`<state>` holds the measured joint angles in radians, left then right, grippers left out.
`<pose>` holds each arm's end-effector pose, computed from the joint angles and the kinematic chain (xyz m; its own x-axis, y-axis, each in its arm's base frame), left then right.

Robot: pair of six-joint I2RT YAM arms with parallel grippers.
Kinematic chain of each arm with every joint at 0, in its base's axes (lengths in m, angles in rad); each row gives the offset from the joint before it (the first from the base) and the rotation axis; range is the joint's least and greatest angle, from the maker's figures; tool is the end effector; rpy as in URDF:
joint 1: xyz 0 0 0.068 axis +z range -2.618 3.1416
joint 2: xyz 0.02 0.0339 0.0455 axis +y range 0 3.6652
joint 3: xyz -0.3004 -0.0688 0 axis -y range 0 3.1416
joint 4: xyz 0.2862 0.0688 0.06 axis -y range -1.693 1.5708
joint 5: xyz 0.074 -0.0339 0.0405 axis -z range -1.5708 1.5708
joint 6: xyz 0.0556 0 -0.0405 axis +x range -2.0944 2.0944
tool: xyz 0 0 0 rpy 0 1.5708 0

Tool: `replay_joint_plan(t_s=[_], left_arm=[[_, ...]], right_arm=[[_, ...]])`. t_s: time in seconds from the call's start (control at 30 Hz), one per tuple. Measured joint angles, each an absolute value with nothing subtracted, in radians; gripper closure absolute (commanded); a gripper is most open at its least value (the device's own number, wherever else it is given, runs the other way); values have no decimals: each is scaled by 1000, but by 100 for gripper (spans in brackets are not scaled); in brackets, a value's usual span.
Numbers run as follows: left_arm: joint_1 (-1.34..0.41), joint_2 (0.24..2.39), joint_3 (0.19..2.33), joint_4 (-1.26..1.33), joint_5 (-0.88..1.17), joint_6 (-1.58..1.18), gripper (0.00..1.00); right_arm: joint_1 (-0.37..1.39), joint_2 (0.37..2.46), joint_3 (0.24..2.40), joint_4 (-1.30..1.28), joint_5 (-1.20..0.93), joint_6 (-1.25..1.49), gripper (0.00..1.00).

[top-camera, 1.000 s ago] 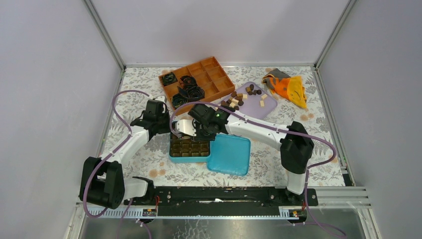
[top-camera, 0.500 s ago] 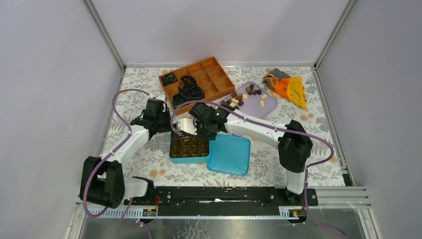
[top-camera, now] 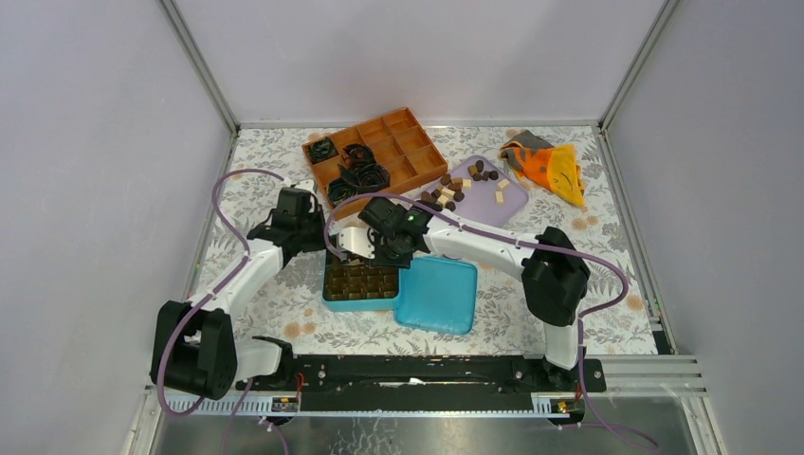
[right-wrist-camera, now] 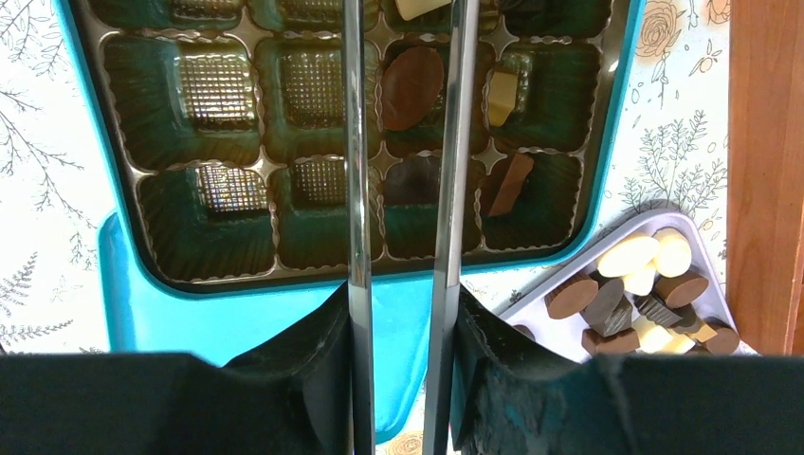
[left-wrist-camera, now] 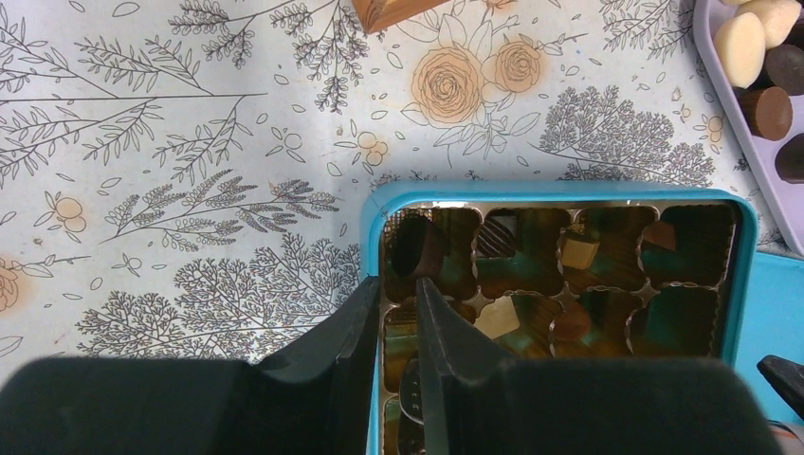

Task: Pack the chocolate
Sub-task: Place the packing box at the center of the board, then place the fake chocolate in the packing box.

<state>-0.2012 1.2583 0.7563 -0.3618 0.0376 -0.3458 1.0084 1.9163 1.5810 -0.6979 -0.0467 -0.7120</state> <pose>0.2853 -0.0603 0.2157 -0.7767 -0.1873 -0.6014 -0.0421 0.9681 -0.2471 0.2527 0.4058 0.2474 0.2137 -0.8849 -0.4139 -0.9486 -0.0868 -0.3042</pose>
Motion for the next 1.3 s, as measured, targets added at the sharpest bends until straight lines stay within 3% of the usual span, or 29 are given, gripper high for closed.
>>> replay_joint_plan(t_s=[1.3], left_arm=[[-201,1146,756,-358,-7,-346,71]], right_arm=[[985,1920,1621,-725,-97,-682,55]])
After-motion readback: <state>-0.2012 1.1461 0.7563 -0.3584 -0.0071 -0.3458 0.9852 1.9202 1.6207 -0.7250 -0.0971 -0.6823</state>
